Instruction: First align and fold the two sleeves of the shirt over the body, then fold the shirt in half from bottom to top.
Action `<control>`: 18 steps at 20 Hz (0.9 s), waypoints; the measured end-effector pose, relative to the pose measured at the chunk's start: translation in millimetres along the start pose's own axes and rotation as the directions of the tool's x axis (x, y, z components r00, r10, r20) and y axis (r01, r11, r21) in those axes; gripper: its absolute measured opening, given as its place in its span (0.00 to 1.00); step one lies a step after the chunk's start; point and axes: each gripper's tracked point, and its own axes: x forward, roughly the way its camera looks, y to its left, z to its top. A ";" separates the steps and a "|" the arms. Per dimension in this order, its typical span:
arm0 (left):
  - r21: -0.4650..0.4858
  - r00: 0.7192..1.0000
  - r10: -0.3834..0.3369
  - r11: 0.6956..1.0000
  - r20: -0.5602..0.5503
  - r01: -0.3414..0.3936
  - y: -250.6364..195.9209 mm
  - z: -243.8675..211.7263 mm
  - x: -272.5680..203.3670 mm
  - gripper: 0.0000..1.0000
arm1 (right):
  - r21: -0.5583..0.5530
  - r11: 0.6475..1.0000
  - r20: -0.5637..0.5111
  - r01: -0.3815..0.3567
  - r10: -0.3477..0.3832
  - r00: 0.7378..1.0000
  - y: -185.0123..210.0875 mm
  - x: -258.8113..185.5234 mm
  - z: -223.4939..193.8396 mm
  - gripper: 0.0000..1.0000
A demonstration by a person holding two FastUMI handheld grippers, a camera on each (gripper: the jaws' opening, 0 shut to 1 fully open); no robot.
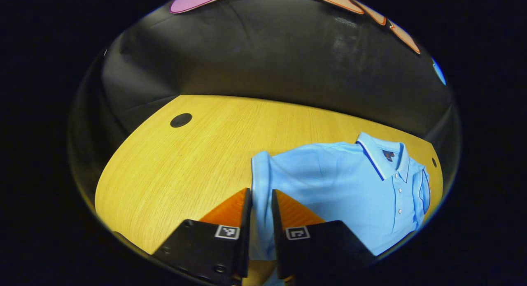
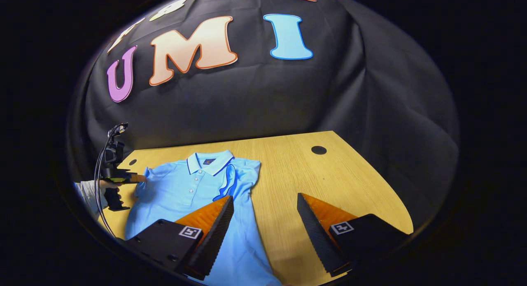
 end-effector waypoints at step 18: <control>0.046 0.981 -0.182 0.983 0.061 0.179 -140.0 24.7 -55.2 0.00 | 0.004 1.000 0.050 -0.022 0.022 0.998 -18.7 -48.3 3.4 0.93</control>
